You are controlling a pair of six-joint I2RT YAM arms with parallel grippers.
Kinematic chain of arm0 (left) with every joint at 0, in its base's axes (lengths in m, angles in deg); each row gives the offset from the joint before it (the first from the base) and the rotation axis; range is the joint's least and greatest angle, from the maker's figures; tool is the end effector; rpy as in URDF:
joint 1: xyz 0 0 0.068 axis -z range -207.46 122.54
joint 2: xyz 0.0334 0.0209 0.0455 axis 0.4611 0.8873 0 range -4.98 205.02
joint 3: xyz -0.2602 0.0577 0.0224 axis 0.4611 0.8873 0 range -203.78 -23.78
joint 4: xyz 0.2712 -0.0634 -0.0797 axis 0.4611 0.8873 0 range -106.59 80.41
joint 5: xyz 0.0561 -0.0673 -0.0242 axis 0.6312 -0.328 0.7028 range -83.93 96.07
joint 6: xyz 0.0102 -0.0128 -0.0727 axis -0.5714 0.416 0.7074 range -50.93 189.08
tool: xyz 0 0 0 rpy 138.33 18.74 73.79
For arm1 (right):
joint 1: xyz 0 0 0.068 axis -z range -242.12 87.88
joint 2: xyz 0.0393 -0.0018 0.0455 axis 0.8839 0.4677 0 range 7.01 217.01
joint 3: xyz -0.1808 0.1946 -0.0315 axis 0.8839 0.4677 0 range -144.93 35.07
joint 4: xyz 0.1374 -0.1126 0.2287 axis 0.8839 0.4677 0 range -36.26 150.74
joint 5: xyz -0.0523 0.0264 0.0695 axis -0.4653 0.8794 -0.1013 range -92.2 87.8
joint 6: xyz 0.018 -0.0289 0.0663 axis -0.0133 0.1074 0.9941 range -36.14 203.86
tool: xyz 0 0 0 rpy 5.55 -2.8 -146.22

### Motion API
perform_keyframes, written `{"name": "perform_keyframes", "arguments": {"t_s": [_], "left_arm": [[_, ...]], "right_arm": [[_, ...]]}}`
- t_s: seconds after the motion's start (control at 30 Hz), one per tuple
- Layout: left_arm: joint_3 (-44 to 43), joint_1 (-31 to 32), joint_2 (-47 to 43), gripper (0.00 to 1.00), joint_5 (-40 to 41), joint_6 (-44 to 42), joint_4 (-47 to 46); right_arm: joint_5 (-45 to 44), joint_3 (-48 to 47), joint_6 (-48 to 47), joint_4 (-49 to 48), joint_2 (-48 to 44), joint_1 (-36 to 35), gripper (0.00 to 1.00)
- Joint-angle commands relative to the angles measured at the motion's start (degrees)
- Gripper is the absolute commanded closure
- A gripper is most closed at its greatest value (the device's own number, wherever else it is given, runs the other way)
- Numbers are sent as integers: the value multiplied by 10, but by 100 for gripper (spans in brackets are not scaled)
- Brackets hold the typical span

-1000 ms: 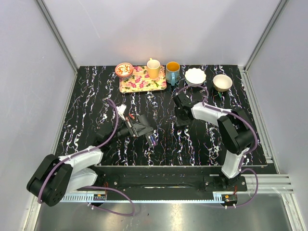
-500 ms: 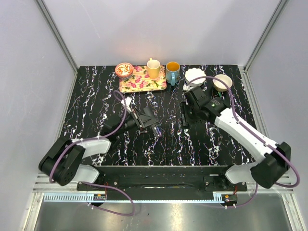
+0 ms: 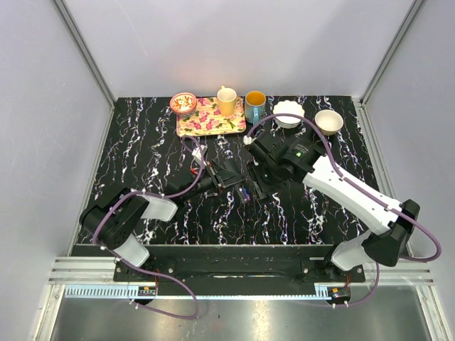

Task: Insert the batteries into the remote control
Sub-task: Load the battery cover into the remote control.

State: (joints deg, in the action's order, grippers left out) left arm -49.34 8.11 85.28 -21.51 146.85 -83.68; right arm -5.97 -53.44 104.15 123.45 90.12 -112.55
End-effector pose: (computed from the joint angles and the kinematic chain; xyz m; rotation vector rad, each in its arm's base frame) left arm 0.2453 -0.2109 0.1545 -0.2225 1.8788 -1.8439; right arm 0.2045 0.2411 0.3328 -0.6887 2.6361 0.2863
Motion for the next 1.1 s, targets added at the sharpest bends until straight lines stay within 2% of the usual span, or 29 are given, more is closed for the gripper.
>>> {"name": "perform_keyframes", "arguments": {"t_s": [0.0, 0.2, 0.4, 1.07], "left_arm": [[-28, 7, 24, 100, 29, 37, -95], [-33, 12, 49, 100, 39, 59, -112], [-34, 14, 53, 100, 45, 60, -88], [-24, 19, 67, 100, 43, 78, -110]], "right_arm": [[3, -26, -10, 27, 20, -12, 100], [-4, -39, -9, 17, 43, -20, 100], [-13, -57, -12, 7, 72, -26, 100], [-48, -38, -25, -48, 118, -25, 100]]}}
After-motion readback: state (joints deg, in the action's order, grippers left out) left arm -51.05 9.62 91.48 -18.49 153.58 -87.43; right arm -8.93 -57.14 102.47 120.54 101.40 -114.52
